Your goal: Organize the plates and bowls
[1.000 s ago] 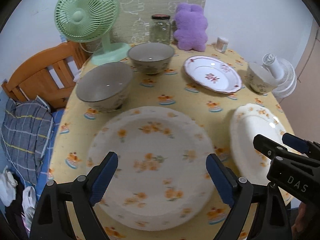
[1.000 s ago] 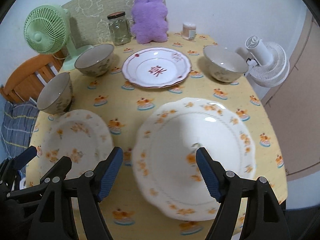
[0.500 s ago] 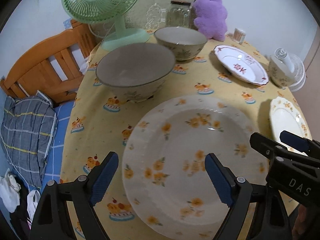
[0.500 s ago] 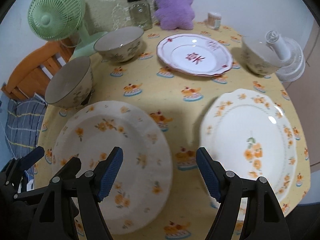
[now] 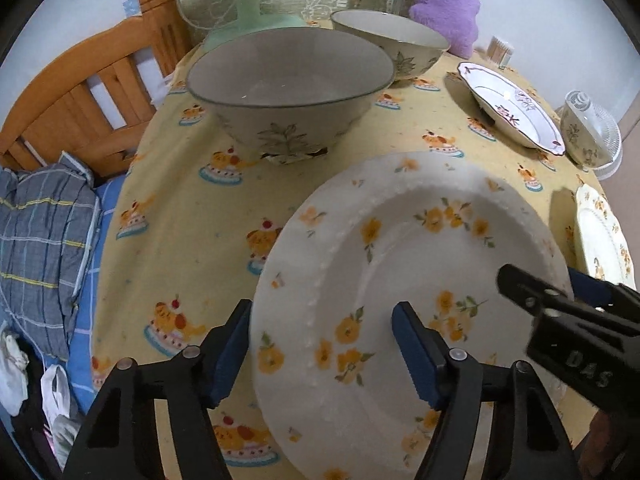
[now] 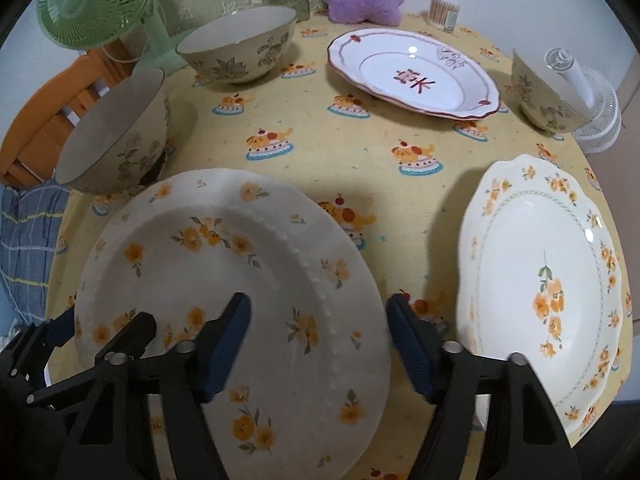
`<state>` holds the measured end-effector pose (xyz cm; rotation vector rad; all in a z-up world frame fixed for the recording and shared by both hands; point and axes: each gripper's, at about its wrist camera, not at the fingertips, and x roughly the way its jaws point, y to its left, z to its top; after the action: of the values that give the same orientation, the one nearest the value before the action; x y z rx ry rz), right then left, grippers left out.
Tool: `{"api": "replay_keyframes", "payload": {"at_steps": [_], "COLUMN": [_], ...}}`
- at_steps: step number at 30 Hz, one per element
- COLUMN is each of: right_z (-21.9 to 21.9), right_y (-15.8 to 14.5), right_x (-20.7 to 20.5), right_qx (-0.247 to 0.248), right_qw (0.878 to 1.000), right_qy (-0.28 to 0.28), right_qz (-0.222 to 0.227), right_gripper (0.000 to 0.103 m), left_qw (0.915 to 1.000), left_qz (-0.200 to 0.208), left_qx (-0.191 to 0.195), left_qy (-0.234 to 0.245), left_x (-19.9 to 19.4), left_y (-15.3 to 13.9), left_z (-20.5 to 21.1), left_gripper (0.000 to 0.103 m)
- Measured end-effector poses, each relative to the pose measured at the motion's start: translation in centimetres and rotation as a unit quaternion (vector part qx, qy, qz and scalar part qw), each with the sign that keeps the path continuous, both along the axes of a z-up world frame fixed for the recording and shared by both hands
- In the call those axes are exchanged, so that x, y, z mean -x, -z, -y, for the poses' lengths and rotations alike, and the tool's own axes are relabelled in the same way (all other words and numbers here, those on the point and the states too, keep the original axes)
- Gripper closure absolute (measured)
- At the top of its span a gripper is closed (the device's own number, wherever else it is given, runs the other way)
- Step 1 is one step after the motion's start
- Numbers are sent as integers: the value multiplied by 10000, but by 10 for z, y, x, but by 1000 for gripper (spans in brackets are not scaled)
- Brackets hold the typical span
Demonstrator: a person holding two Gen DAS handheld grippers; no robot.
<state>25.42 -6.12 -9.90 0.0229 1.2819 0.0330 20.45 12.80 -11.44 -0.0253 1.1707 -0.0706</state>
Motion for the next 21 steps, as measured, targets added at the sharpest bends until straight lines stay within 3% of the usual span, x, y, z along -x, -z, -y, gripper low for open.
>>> {"api": "replay_keyframes", "payload": {"at_steps": [11, 21], "right_z": [-3, 1], "right_y": [5, 4], "right_x": [-1, 25], "right_qx": [121, 99], "right_qw": [9998, 9992], "right_qy": [-119, -224], "right_qz": [-90, -330], "right_gripper": [36, 36], "left_qw": [9999, 9997], "left_qz": [-83, -252], "left_qx": [-45, -41], "left_qy": [-58, 47], "left_x": [-1, 27], "left_y": [-3, -3], "left_z": [4, 8], "left_gripper": [33, 33]}}
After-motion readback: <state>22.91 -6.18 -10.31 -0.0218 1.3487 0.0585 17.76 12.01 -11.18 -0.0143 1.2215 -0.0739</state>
